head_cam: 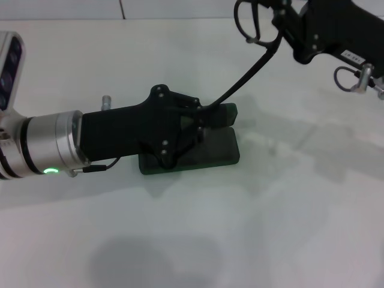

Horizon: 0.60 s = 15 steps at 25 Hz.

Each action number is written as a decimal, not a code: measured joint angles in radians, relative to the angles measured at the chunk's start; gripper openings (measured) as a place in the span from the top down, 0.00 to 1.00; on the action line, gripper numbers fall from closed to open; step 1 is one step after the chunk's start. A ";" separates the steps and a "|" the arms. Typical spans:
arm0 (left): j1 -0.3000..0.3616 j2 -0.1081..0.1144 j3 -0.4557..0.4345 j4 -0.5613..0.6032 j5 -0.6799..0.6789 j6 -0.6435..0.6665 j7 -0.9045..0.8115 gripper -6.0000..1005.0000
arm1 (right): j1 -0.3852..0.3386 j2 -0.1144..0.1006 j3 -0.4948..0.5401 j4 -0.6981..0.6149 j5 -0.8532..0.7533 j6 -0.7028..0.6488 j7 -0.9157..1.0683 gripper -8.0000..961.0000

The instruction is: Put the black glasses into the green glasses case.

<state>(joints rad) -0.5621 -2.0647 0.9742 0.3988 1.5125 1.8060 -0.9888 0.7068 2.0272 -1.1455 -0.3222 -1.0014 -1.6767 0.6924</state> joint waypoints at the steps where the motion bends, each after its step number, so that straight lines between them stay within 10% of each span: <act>1: 0.000 0.000 0.000 0.000 0.000 0.000 -0.002 0.94 | 0.000 0.000 -0.009 0.000 0.000 0.007 -0.002 0.93; 15: 0.001 0.003 0.000 0.000 -0.011 0.000 -0.008 0.94 | 0.000 -0.005 -0.134 -0.010 -0.002 0.066 -0.045 0.93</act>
<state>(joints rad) -0.5612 -2.0614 0.9740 0.3988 1.5019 1.8058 -0.9971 0.7068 2.0225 -1.2800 -0.3319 -1.0034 -1.6109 0.6477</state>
